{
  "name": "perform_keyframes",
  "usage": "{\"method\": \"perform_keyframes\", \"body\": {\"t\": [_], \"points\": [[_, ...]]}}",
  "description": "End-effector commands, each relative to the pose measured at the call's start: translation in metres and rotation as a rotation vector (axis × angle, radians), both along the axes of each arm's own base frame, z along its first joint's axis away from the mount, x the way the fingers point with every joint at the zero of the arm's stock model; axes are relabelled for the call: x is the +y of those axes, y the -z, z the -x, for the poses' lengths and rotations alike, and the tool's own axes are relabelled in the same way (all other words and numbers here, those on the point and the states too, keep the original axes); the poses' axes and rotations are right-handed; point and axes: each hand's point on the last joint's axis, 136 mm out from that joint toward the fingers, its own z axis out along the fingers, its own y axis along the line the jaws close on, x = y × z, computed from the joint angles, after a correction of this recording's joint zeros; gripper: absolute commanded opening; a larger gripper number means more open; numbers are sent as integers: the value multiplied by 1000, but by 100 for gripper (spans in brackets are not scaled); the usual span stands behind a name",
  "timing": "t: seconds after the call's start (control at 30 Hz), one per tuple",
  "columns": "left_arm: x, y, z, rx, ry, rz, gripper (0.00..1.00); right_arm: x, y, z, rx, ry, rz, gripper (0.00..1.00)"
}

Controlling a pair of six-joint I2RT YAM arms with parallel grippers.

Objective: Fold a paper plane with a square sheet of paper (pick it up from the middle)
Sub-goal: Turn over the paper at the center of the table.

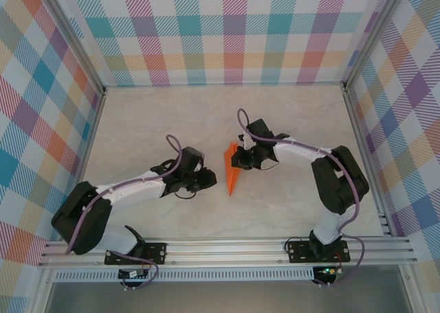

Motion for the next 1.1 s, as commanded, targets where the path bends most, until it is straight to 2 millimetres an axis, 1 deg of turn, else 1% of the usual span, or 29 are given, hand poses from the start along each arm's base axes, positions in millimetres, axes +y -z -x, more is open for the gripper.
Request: {"method": "perform_keyframes", "body": {"t": [0.0, 0.03, 0.13, 0.2, 0.27, 0.4, 0.53, 0.6, 0.67, 0.73, 0.77, 0.8, 0.87, 0.93, 1.03, 1.07], "points": [[31, -2, 1, -56, -80, -105, 26, -60, -13, 7, -58, 9, 385, 9], [37, -5, 0, -71, -93, -122, 26, -78, -17, 9, -70, 15, 502, 10], [55, -11, 1, -108, -142, -168, 28, -116, -30, 15, -96, 29, 781, 10], [68, -14, 1, -132, -180, -200, 29, -125, -32, 21, -75, 29, 871, 10], [79, -17, 2, -155, -212, -213, 31, -124, -31, 23, -77, 27, 930, 10], [97, -23, 7, -186, -256, -233, 34, -97, -14, 29, -44, -8, 978, 11], [116, -29, 17, -206, -287, -270, 37, -60, 13, 34, 3, -48, 1004, 15], [124, -31, 23, -211, -293, -280, 40, -39, 23, 37, 22, -65, 997, 17], [131, -35, 29, -219, -300, -279, 43, -18, 33, 40, 39, -87, 981, 21], [135, -36, 35, -227, -295, -265, 49, 4, 38, 45, 53, -106, 932, 31], [136, -36, 38, -228, -295, -257, 49, 15, 40, 48, 63, -121, 894, 37], [137, -35, 41, -226, -293, -249, 50, 24, 40, 51, 77, -129, 854, 42], [135, -33, 45, -223, -276, -227, 52, 34, 33, 55, 75, -129, 801, 47], [131, -30, 49, -210, -259, -204, 53, 41, 18, 57, 46, -122, 724, 58], [120, -25, 50, -195, -224, -157, 55, 50, -7, 63, 2, -140, 587, 75], [118, -24, 49, -193, -222, -150, 56, 53, -12, 67, -4, -152, 551, 78]]}}
